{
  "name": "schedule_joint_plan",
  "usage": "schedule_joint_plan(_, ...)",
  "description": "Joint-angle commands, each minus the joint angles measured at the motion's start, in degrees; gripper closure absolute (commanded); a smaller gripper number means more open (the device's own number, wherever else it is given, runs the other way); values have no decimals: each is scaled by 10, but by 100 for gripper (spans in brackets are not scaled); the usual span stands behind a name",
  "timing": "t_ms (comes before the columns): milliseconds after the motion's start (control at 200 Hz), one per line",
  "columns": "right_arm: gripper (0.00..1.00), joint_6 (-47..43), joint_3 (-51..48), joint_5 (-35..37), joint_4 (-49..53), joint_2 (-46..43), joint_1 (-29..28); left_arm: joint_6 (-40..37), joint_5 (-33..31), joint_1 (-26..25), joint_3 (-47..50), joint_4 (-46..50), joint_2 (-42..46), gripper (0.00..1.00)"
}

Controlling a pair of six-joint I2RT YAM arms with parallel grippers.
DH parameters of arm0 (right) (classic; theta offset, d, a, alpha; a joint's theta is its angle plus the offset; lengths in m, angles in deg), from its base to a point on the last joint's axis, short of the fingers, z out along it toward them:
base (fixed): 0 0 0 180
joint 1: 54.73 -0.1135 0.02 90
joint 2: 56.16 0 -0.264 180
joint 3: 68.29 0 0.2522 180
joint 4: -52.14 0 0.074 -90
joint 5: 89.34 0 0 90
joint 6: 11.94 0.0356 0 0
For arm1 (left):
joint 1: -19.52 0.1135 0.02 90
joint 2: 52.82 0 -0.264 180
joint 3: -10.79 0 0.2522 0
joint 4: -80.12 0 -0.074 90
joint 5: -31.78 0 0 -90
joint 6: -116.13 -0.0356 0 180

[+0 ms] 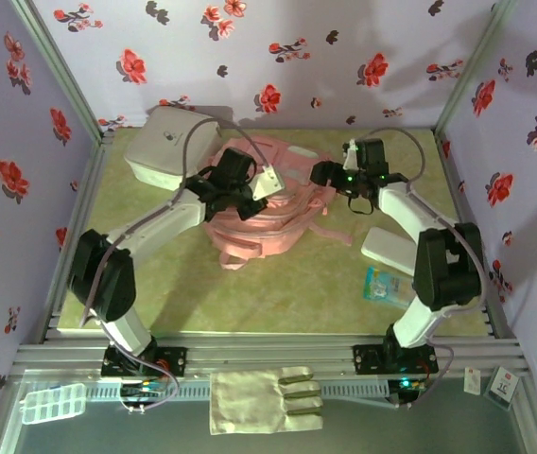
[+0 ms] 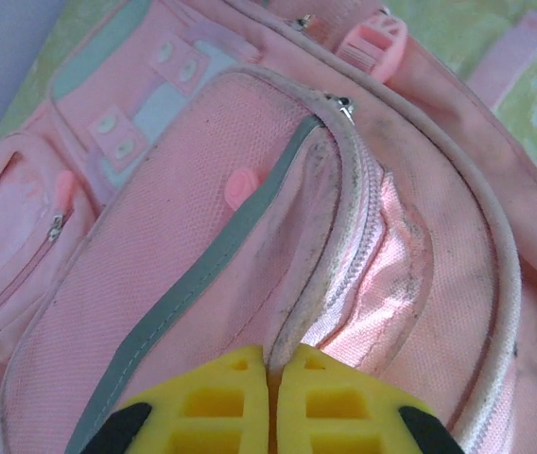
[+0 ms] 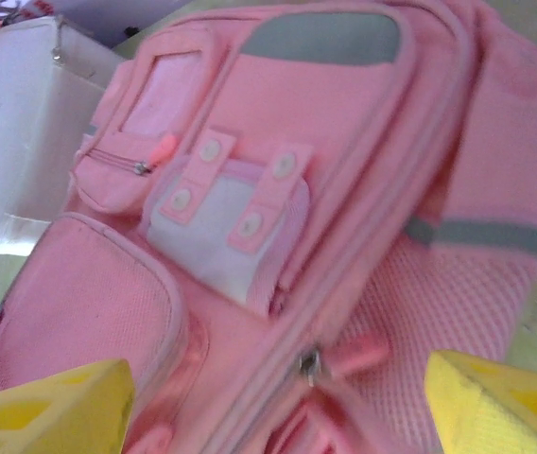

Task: Pack the student bag
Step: Unzip the student bag at the center of the table.

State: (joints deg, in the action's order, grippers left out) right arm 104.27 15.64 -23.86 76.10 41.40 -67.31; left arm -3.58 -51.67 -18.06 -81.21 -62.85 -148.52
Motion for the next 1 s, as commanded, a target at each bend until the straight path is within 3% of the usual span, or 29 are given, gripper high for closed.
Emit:
schedule_joint_plan(0, 20, -23, 47, -77, -4, 36, 1, 63, 24, 21, 18, -69, 55, 100)
schedule_joint_plan(200, 23, -36, 28, -101, -19, 51, 2, 88, 28, 32, 39, -88, 71, 100)
schedule_joint_plan(550, 35, -186, -5, -70, 15, 40, 6, 104, 29, 46, 50, -97, 80, 100)
schedule_joint_plan(815, 51, -308, -34, -56, -16, 21, 6, 102, 39, 56, 60, -91, 93, 100)
schedule_joint_plan(995, 51, -379, -50, -70, -21, 4, 7, 103, 43, 59, 62, -89, 98, 100)
